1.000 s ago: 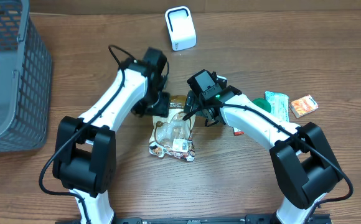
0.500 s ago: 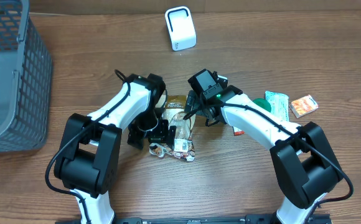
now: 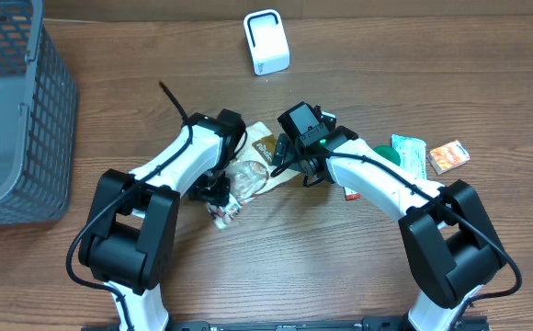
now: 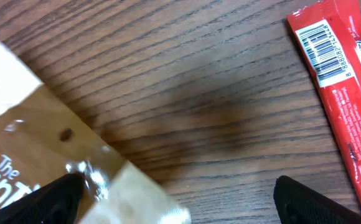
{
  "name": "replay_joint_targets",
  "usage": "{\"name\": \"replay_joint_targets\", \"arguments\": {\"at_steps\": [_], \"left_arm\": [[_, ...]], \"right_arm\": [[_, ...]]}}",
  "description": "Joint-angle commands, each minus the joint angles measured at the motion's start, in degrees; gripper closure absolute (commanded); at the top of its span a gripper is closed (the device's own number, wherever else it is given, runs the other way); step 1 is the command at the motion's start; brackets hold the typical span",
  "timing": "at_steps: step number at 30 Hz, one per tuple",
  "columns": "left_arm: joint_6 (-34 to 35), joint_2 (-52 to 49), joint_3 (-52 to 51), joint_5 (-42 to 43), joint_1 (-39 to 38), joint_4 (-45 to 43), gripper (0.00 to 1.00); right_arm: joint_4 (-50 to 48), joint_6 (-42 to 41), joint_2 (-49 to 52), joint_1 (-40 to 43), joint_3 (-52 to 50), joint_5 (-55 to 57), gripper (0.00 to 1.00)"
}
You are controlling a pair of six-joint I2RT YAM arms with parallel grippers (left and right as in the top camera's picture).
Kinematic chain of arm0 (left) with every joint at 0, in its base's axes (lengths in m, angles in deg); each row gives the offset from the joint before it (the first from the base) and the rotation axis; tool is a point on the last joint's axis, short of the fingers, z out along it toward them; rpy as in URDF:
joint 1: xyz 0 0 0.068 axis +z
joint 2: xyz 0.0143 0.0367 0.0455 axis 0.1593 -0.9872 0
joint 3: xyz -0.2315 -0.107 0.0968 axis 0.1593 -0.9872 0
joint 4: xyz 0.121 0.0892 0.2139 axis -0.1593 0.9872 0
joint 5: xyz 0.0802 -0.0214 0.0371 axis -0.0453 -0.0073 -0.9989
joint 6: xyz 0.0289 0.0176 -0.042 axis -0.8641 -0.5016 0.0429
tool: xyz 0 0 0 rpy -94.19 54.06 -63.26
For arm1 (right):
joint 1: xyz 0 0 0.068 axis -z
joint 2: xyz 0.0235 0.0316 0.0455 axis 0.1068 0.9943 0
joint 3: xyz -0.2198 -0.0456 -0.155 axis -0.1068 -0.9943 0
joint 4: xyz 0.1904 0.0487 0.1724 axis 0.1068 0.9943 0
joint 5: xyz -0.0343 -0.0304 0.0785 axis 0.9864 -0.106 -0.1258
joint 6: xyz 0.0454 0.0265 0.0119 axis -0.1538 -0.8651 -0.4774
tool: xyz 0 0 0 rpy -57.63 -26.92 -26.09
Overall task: Scan the item barcode
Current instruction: 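Grasp the Pantree bag edges with left and right grippers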
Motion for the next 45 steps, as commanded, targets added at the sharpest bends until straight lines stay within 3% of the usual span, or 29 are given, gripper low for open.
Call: {"name": "replay_joint_targets", "arguments": {"at_steps": [1, 8, 14, 19, 24, 30, 37, 45], "left_arm": [[1.8, -0.6, 3.6, -10.8, 0.0, -0.6, 0.0], [2.8, -0.6, 15.3, -8.0, 0.0, 4.7, 0.0], [4.7, -0.6, 18.4, 3.8, 1.0, 5.7, 0.0], [6.4, -0.6, 18.4, 16.7, 5.7, 3.4, 0.0], [6.3, -0.6, 18.2, 26.5, 11.0, 0.7, 0.0], [6.3, -0.6, 15.3, 26.3, 12.9, -0.9, 0.0], [6.2, -0.6, 5.3, 26.1, 12.9, -9.6, 0.0], [6.2, -0.6, 2.8, 26.4, 13.0, -13.0, 0.05]], "right_arm": [[-0.2, -0.2, -1.4, 0.3, -0.6, -0.2, 0.0], [-0.2, -0.2, -1.4, 0.3, -0.6, -2.7, 0.0], [-1.1, 0.3, -1.4, 0.3, -0.4, -10.0, 0.0], [-4.8, 17.2, -1.4, 0.3, 1.2, -24.9, 0.0], [-8.1, 19.4, -1.4, 0.3, 2.7, -26.0, 0.0], [-10.3, 21.3, -1.4, 0.3, 2.8, -25.6, 0.0], [-9.4, 21.3, -1.4, 0.2, 2.0, -22.5, 0.0], [-8.5, 21.2, -1.4, 0.0, 1.0, -22.1, 0.0]]}}
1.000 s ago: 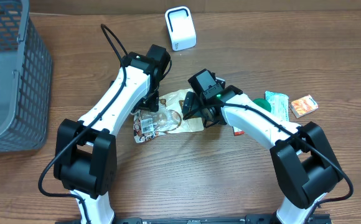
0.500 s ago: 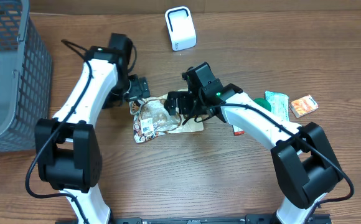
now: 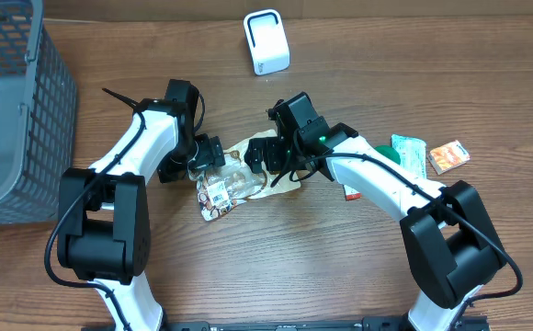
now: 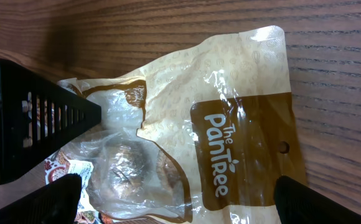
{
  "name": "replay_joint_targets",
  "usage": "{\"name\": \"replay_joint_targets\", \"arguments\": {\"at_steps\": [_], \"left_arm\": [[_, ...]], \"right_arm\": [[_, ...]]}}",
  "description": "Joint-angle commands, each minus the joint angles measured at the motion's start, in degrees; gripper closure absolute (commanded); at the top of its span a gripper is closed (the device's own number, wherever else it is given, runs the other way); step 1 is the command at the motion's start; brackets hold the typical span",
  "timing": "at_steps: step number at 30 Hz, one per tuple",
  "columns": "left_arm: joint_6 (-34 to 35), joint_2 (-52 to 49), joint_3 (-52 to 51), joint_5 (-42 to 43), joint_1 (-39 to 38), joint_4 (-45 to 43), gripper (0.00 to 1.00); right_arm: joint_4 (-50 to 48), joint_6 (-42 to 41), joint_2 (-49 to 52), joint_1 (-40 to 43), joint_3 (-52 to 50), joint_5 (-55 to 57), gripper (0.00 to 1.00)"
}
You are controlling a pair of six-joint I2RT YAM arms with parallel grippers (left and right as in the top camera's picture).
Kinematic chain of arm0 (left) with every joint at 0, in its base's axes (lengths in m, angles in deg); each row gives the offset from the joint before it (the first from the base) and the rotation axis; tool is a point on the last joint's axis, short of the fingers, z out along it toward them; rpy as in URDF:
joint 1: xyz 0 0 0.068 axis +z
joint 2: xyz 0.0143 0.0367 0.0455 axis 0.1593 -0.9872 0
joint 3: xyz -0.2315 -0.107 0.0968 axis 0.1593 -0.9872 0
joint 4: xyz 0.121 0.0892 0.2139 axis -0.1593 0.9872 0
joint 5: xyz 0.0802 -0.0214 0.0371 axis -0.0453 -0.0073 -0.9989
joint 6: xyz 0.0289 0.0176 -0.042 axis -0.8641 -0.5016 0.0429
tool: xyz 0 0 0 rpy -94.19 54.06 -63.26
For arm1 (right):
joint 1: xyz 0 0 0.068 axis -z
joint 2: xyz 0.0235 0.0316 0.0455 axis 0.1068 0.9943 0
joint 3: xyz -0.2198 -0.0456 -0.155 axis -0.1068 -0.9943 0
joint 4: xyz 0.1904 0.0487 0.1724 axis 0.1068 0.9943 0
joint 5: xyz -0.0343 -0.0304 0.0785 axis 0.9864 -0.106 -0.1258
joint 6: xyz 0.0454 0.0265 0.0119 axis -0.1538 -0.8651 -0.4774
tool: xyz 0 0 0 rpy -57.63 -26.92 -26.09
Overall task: Scan the item barcode
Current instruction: 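Grasp the Pantree bag edges with left and right grippers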
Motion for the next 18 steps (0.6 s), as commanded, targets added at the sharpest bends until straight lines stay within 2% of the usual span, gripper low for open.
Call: {"name": "replay_joint_targets", "arguments": {"at_steps": [1, 4, 8, 13, 18], "left_arm": [[0.6, -0.3, -0.5, 0.7, 0.1, -0.5, 0.06], [0.6, -0.3, -0.5, 1.9, -0.1, 0.4, 0.08], [-2.3, -0.3, 0.2, 7.3, 0.5, 2.4, 0.02], [-5.5, -0.3, 2.0, 17.5, 2.1, 4.5, 0.08], [-5.5, -0.3, 1.9, 15.8, 1.6, 7.3, 0.1]], "right_arm": [[-0.1, 0.4, -1.4, 0.0, -0.7, 1.0, 0.0], [0.2, 0.4, -1.4, 0.0, -1.2, 1.0, 0.0], [0.2, 0.4, -1.4, -0.5, -2.1, 1.0, 0.0], [-0.2, 0.4, -1.4, -0.5, -3.2, 1.4, 0.0], [-0.2, 0.4, -1.4, -0.4, -3.7, 2.5, 0.0]]}}
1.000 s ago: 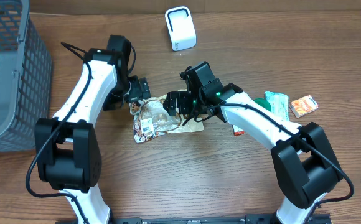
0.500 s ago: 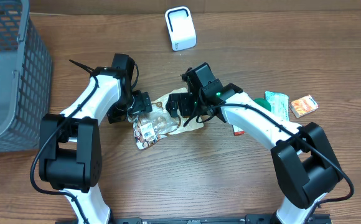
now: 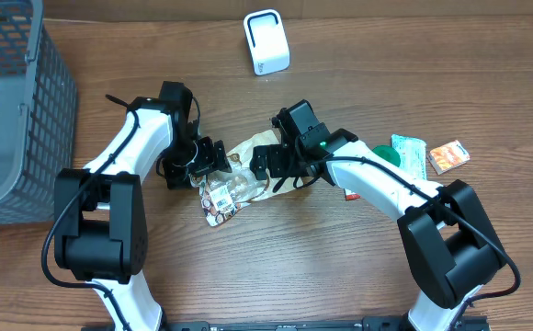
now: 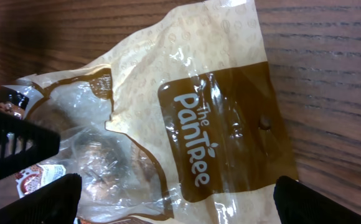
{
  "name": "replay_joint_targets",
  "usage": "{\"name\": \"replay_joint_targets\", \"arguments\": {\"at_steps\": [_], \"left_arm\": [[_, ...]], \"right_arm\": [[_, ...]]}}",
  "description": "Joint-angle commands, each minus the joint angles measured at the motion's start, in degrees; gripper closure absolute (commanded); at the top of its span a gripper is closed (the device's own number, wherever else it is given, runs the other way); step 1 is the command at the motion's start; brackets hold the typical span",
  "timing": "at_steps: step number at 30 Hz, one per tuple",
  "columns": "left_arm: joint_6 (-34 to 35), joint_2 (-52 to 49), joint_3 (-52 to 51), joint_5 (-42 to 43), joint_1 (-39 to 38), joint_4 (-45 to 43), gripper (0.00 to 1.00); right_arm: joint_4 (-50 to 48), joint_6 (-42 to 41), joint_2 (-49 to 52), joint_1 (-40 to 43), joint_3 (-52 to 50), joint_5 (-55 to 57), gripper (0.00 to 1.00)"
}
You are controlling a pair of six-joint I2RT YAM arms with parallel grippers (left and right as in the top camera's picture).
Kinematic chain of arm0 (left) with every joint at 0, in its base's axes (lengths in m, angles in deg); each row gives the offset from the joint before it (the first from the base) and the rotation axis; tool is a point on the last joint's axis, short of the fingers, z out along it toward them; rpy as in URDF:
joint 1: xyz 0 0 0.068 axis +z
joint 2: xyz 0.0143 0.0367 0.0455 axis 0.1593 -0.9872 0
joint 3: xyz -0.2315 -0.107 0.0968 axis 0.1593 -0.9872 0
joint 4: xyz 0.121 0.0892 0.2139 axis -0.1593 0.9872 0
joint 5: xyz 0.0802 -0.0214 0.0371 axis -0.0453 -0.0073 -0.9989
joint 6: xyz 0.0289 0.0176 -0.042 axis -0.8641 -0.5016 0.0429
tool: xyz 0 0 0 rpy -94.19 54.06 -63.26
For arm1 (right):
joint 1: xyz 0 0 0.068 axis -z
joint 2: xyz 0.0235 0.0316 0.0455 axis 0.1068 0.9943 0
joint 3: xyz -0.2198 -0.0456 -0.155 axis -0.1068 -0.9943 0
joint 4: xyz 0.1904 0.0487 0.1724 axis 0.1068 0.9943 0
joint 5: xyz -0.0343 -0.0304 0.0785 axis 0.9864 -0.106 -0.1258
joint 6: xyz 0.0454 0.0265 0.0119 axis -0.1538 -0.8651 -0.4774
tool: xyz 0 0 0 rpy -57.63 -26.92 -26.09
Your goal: Scan the item barcode
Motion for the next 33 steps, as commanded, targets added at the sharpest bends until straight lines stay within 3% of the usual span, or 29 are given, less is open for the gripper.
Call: {"name": "replay_joint_targets", "arguments": {"at_steps": [1, 18, 22, 27, 31, 33], "left_arm": [[-1.8, -0.3, 1.1, 1.3, -0.4, 1.1, 0.1], [0.9, -0.3, -7.7, -1.7, -2.4, -11.0, 0.22], [0.9, -0.3, -7.8, -1.7, -2.4, -11.5, 0.31], [0.9, -0.3, -7.8, -1.7, -2.2, -11.8, 0.55], [0.9, -0.3, -7.8, -1.7, -2.2, -11.8, 0.6], [0.8, -0.3, -7.8, -1.7, -2.2, -11.8, 0.69]], "right_arm": [[-0.3, 0.4, -1.4, -0.3, -0.7, 1.1, 0.0], [-0.4, 0.4, -1.4, -0.3, -0.8, 0.9, 0.0], [0.0, 0.4, -1.4, -0.3, -0.8, 0.9, 0.0], [0.1, 0.4, -1.4, -0.3, -0.8, 0.9, 0.0], [0.0, 0.2, -1.4, -0.3, -0.8, 0.9, 0.0], [0.0, 0.2, -1.4, -0.3, -0.8, 0.9, 0.0]]}}
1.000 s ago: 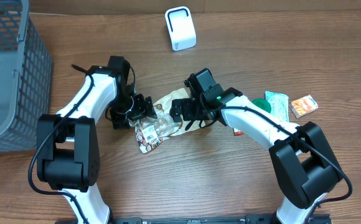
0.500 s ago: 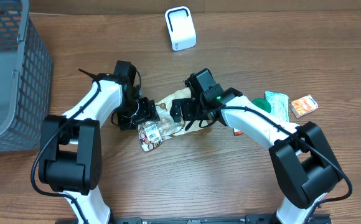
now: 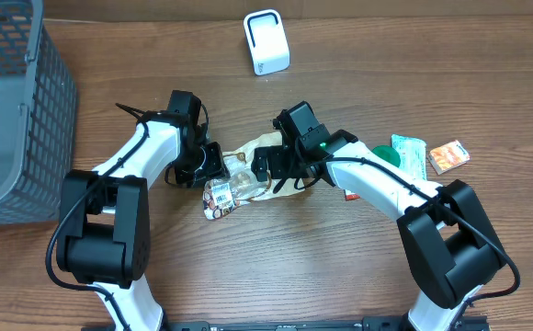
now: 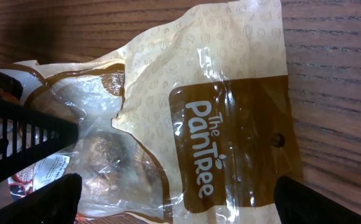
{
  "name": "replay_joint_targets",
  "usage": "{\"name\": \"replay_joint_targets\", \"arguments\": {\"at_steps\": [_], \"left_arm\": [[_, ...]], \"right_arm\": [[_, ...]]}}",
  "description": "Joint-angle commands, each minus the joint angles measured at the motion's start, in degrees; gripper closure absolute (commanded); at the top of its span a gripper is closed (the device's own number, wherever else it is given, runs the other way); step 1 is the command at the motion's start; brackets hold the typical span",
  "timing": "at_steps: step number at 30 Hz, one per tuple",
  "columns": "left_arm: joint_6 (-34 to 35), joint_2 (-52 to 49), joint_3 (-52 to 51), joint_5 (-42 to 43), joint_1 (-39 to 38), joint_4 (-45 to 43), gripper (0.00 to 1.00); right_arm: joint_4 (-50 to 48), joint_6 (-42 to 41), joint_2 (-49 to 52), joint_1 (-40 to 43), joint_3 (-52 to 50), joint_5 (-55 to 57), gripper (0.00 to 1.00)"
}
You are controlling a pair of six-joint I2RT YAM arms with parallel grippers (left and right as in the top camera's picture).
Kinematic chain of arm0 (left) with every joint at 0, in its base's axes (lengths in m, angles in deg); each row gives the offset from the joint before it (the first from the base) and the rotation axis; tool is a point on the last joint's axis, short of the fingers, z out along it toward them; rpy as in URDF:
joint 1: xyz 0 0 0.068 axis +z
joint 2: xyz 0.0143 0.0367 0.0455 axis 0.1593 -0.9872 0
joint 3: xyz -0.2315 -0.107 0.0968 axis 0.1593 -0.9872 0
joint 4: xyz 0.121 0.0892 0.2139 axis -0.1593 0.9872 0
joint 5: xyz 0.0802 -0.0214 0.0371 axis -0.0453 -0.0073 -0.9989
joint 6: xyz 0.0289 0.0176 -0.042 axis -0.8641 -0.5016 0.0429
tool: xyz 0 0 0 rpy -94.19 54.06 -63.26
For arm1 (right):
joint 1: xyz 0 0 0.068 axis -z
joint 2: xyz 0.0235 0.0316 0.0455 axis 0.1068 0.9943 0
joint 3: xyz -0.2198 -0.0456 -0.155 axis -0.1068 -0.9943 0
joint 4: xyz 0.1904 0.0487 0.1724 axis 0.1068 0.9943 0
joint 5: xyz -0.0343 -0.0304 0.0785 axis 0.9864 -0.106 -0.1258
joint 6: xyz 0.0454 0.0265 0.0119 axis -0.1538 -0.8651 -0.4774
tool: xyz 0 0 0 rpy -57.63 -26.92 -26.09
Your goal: Scan the item barcode
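Observation:
A clear and tan "The PanTree" pastry bag (image 3: pixel 245 173) lies flat on the table, its white label (image 3: pixel 218 196) at the near left end. In the right wrist view the bag (image 4: pixel 218 118) fills the frame. My right gripper (image 4: pixel 187 208) hovers open over it, with one fingertip on each side. My left gripper (image 3: pixel 209 165) is at the bag's left end, and one black finger (image 4: pixel 25 137) lies across the bag's clear part. Whether it grips the bag I cannot tell. The white scanner (image 3: pixel 266 41) stands upright at the back centre.
A grey mesh basket (image 3: pixel 14 110) fills the far left. To the right lie a green packet (image 3: pixel 410 153) and an orange packet (image 3: pixel 449 156). A red bar (image 3: pixel 350 193) is mostly hidden under the right arm.
The left gripper has shifted slightly right, its finger reaching further across the bag's clear end. The right gripper stays open over the bag, and the bag has barely moved.
At first the right gripper looked at bare wood between the bag and the red bar, with the left gripper low on the bag. Then the right gripper was open above the bag and the left gripper at its left end. Both have since stayed there.

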Motion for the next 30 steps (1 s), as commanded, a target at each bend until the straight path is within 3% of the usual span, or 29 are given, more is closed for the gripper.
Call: {"name": "replay_joint_targets", "arguments": {"at_steps": [1, 4, 6, 12, 16, 22, 30], "left_arm": [[-0.1, -1.3, -1.3, -1.2, -0.1, 0.0, 0.72], [-1.2, -1.3, -0.8, -0.3, 0.5, 0.7, 0.89], [-4.0, -1.3, 0.6, 2.2, 1.9, 2.7, 0.94], [-11.6, -1.3, 5.3, 10.5, 6.7, 8.3, 0.94], [-18.5, -1.3, 8.8, 20.0, 10.2, 12.6, 0.93], [-22.7, -1.3, 12.0, 36.3, 14.0, 15.9, 0.92], [-24.8, -1.3, 12.0, 37.8, 13.3, 17.6, 0.91]], "right_arm": [[-0.2, 0.2, -1.4, -0.3, -0.5, 0.3, 0.0], [0.0, 0.2, -1.4, 0.3, -0.4, -0.5, 0.0], [0.3, 0.2, -1.6, 2.1, 0.2, -4.9, 0.0], [1.6, 2.3, -2.7, 7.4, 0.7, -16.7, 0.0], [3.6, 8.0, -2.7, 10.6, 0.7, -26.1, 0.0], [5.5, 8.0, -2.7, 13.6, 0.5, -32.7, 0.0], [1.2, 7.8, -2.6, 11.5, 0.5, -40.4, 0.0]]}}
